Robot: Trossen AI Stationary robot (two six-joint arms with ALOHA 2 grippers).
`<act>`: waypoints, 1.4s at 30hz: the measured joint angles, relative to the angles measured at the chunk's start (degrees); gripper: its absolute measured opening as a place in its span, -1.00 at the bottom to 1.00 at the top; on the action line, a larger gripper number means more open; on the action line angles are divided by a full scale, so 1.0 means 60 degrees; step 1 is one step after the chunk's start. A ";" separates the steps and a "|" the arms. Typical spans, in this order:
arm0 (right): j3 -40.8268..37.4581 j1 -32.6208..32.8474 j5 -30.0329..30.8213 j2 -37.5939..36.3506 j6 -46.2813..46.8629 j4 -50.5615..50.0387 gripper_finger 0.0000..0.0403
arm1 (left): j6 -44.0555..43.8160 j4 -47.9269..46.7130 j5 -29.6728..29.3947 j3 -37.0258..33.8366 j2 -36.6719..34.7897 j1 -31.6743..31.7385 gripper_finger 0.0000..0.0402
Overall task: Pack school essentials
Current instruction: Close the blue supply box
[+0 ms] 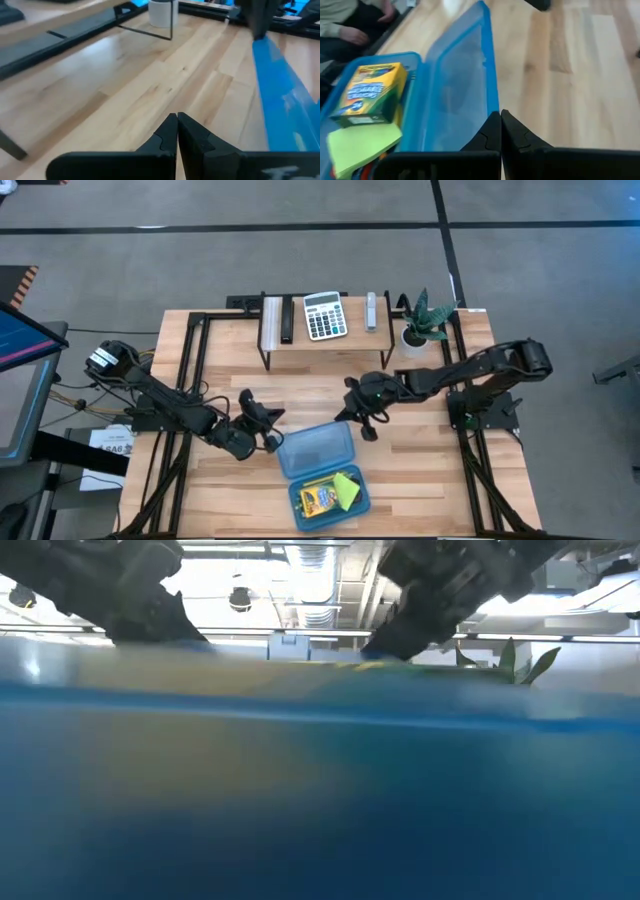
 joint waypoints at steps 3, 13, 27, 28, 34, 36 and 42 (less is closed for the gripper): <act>0.0000 0.0392 -0.0004 -0.0144 0.0012 -0.0030 -0.96 | -0.0013 0.0083 0.0305 0.0000 0.0000 -0.0011 -1.00; 0.0004 0.1570 -0.0015 -0.0406 0.0520 -0.0063 -0.96 | 0.0334 0.1218 0.1716 0.0000 0.0000 -0.0007 -1.00; -0.0324 0.1887 0.1366 -0.0474 0.0901 -0.2279 -0.96 | -0.1460 0.0276 0.3330 0.0004 0.0004 -0.0454 -1.00; -0.0590 0.1821 0.1364 -0.0482 0.1001 -0.2185 -0.96 | -0.1885 -0.0017 0.3375 0.0004 0.0004 -0.0570 -1.00; -0.2493 0.1176 0.1341 -0.0476 0.1728 -0.0509 -0.96 | -0.3659 -0.0754 0.3442 0.0002 0.0322 -0.1344 -1.00; -0.3011 0.1019 0.1324 -0.0474 0.2010 0.0302 -0.96 | -0.4043 -0.0589 0.3587 0.0012 0.0639 -0.1515 -1.00; -0.3588 0.1070 0.1297 -0.0475 0.2371 0.1203 -0.96 | -0.4976 -0.0326 0.4591 0.0004 0.1887 -0.1501 -1.00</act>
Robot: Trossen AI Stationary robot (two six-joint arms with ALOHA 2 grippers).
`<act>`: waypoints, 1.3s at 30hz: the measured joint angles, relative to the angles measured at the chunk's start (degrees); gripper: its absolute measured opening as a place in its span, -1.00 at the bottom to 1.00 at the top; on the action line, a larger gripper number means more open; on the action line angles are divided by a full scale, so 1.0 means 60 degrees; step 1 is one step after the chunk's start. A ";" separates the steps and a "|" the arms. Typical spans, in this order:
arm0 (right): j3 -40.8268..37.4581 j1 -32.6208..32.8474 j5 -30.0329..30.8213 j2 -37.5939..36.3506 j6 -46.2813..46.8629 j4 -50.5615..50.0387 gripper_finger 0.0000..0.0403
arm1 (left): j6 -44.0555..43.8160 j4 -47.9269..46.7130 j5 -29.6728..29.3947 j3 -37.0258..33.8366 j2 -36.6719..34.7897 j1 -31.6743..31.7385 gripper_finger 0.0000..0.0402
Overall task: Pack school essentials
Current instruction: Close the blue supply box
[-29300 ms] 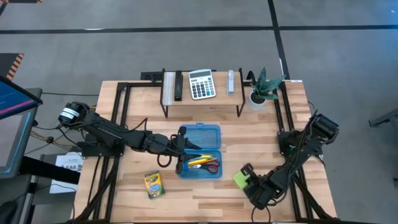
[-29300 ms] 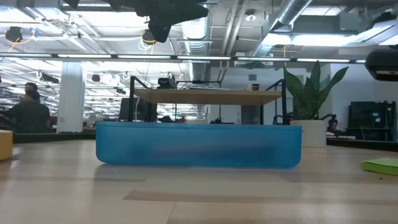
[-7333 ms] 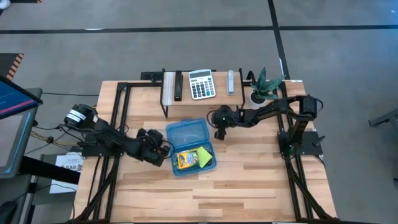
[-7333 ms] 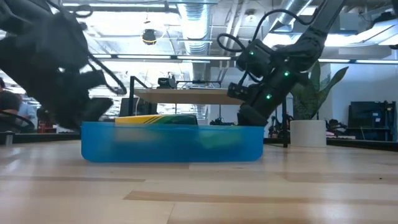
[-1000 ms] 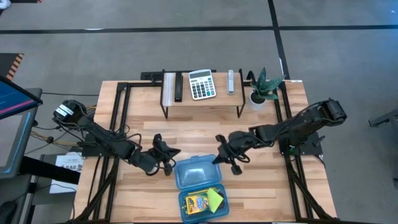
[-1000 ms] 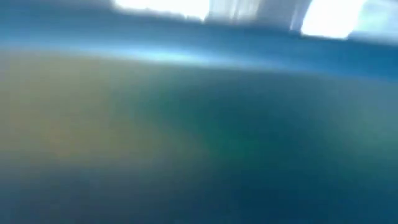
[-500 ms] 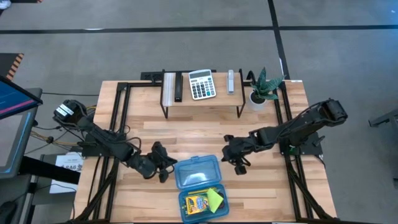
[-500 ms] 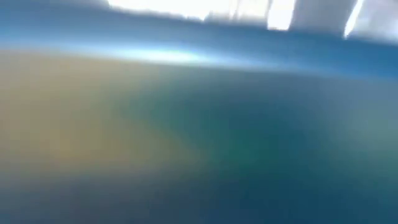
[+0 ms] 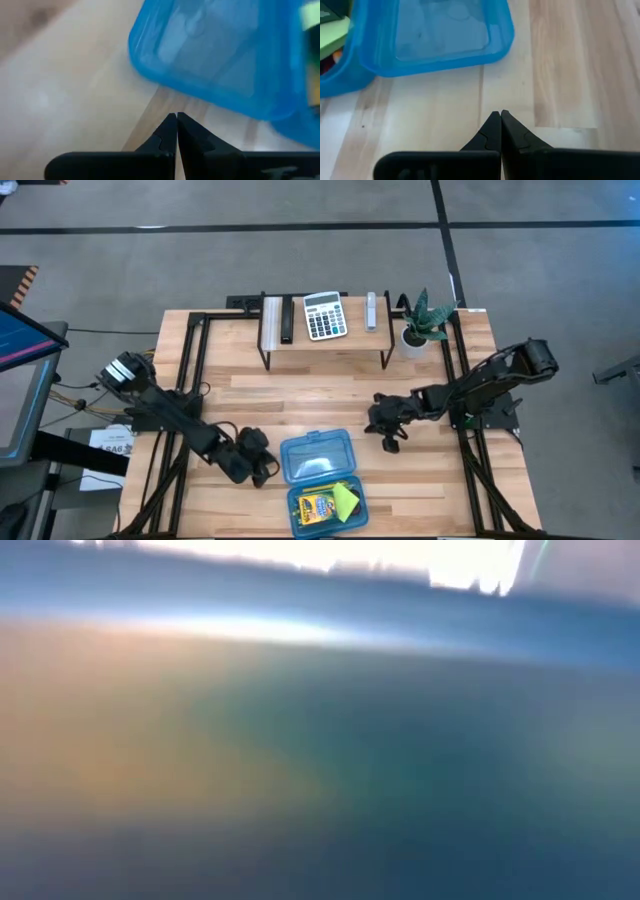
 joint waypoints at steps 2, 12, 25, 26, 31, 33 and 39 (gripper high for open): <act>0.0004 0.0098 0.0000 0.0150 0.0075 0.0154 -0.96 | -0.0191 0.0169 0.0184 0.0000 0.0348 0.0046 -1.00; 0.0600 0.0213 -0.0060 0.2151 0.0087 0.1071 -0.96 | 0.0134 0.1285 0.0722 0.0044 0.1195 0.0590 -1.00; 0.0758 -0.1151 -0.1825 0.2650 -0.0181 0.2312 -0.96 | 0.2459 0.1693 -0.0027 0.0004 0.1250 0.1963 -1.00; 0.0758 -0.1225 -0.1820 0.2644 -0.0183 0.2432 -0.96 | 0.2622 0.1737 -0.0267 0.0001 0.1270 0.2039 -1.00; 0.0762 -0.1468 -0.1804 0.2632 -0.0176 0.2599 -0.96 | 0.3149 0.1834 -0.1018 -0.0029 0.1293 0.2299 -1.00; 0.0765 -0.1468 -0.1867 0.2632 -0.0119 0.2640 -0.96 | 0.3244 0.1935 -0.1044 -0.0025 0.1290 0.2349 -1.00; 0.0765 -0.1456 -0.2394 0.2620 0.0014 0.2972 -0.96 | 0.3392 0.2088 -0.0970 -0.0025 0.1277 0.2402 -1.00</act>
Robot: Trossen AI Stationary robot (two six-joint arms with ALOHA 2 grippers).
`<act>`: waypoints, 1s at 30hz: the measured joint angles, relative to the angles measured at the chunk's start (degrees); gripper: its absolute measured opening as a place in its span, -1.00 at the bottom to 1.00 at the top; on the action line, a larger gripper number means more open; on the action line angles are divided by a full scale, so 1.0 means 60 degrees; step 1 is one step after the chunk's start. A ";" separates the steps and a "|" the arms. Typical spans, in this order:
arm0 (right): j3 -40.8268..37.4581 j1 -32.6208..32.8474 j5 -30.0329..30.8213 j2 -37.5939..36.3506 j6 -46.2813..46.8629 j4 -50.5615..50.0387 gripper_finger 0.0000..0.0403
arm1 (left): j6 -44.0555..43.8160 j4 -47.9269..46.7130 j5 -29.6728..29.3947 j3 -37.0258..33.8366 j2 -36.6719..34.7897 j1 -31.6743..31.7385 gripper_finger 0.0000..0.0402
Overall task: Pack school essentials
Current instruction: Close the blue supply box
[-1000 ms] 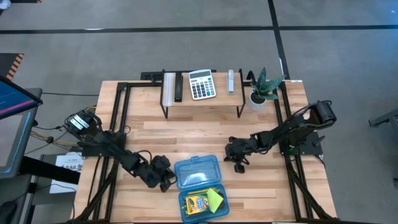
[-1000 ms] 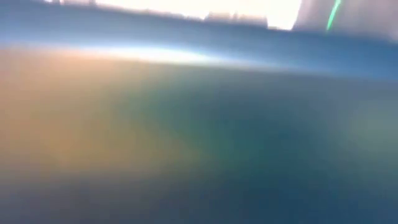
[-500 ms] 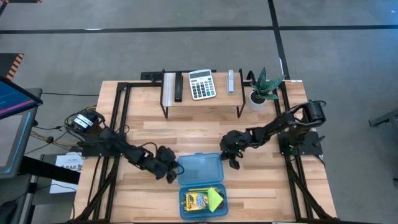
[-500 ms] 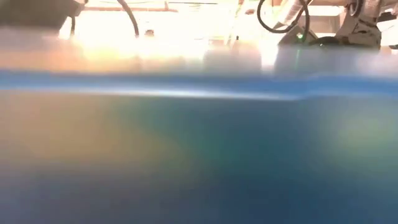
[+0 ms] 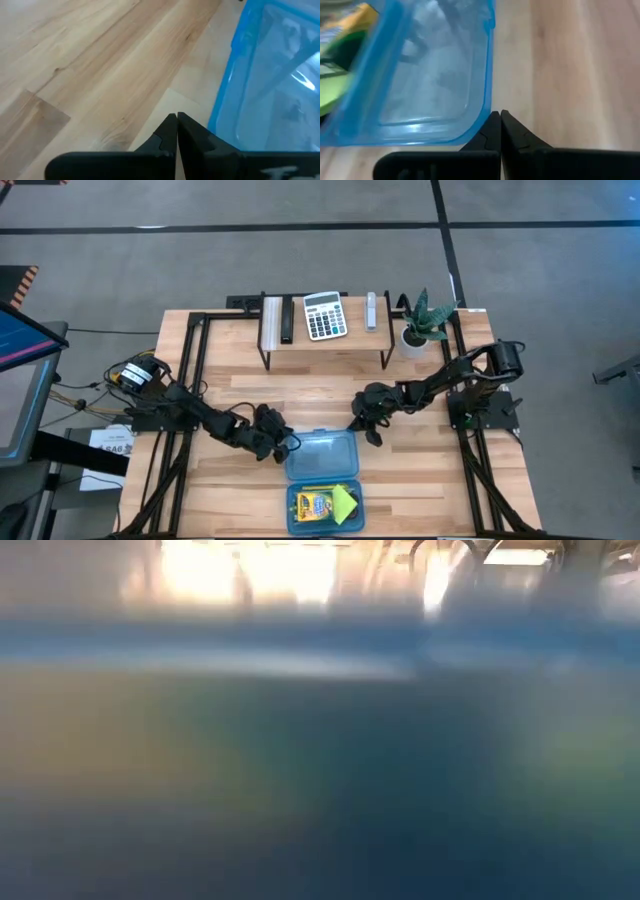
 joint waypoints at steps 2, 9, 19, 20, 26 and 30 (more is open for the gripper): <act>0.0000 0.0010 -0.0259 -0.0003 0.0124 0.0198 -0.96 | 0.0029 0.0058 0.0108 0.0004 -0.0002 -0.0005 -1.00; 0.0007 0.0045 -0.0589 -0.0014 0.0212 0.0490 -0.96 | 0.0400 0.0191 0.0185 0.0015 -0.0062 -0.0016 -1.00; 0.0007 -0.0147 -0.0677 -0.0021 0.0163 0.0465 -0.96 | 0.1415 -0.0003 0.0185 0.0018 -0.1283 0.0083 -0.94; 0.0007 -0.0147 -0.0677 -0.0021 0.0163 0.0465 -0.96 | 0.1541 -0.0012 0.0232 0.0018 -0.1447 0.0137 -0.90; 0.0007 -0.0109 -0.0673 -0.0021 0.0157 0.0434 -0.96 | 0.2292 0.0012 0.0292 0.0022 -0.2000 0.0412 -0.56; 0.0011 -0.0107 -0.0673 -0.0028 0.0152 0.0442 -0.96 | 0.2465 -0.0005 0.0937 0.0156 -0.2027 0.0621 -0.36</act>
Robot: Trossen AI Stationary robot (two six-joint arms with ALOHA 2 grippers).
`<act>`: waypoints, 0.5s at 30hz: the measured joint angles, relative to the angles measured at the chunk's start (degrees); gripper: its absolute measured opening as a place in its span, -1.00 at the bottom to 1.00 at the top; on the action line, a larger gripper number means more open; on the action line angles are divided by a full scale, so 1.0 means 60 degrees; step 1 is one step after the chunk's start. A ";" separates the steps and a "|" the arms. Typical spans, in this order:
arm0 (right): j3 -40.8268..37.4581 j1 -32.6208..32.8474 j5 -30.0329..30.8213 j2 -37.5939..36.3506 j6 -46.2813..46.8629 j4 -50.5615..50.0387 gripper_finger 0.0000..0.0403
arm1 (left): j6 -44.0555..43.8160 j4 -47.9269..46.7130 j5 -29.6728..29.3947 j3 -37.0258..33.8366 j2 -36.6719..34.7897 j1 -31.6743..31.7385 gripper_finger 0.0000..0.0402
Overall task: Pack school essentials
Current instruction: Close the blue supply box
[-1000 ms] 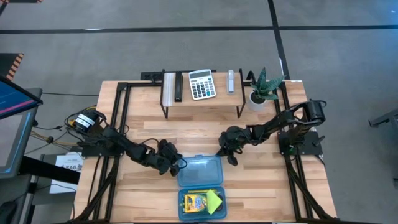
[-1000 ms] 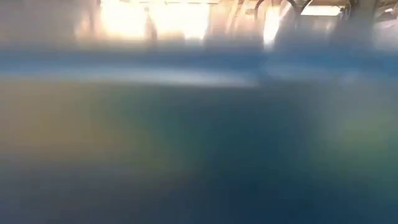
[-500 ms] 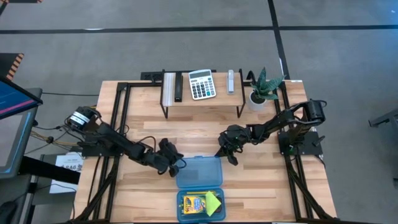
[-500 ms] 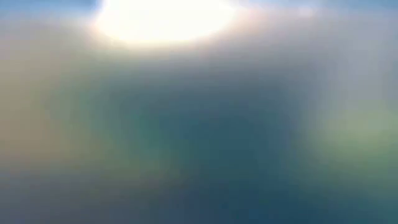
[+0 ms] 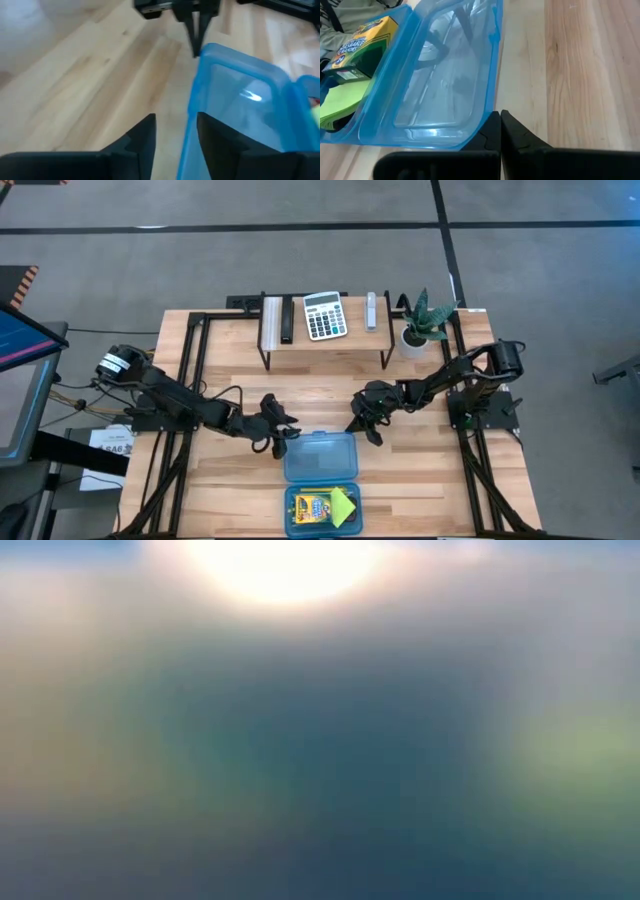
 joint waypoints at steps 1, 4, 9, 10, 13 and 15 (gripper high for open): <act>0.0000 0.0001 0.0002 0.0000 -0.0003 0.0004 -0.96 | 0.0039 0.0007 0.0246 0.0061 0.0006 0.0038 -0.33; 0.0000 -0.0002 0.0000 0.0000 -0.0004 0.0001 -0.96 | 0.0258 -0.0067 0.1001 0.0347 0.0137 0.0095 -0.27; 0.0000 0.0001 0.0004 0.0000 -0.0022 0.0015 -0.96 | 0.0392 -0.1347 0.1444 0.1094 0.0485 0.0130 -0.20; 0.0000 0.0001 0.0004 0.0000 -0.0022 0.0001 -0.96 | 0.0376 -0.1615 0.1523 0.1285 0.0669 0.0167 -0.18; 0.0000 0.0001 0.0004 0.0000 -0.0022 -0.0006 -0.96 | 0.0102 -0.2563 0.1592 0.1701 0.1082 0.0386 -0.10; 0.0000 0.0001 -0.0002 0.0000 -0.0022 -0.0030 -0.96 | 0.0060 -0.2734 0.1723 0.1906 0.1406 0.0576 -0.04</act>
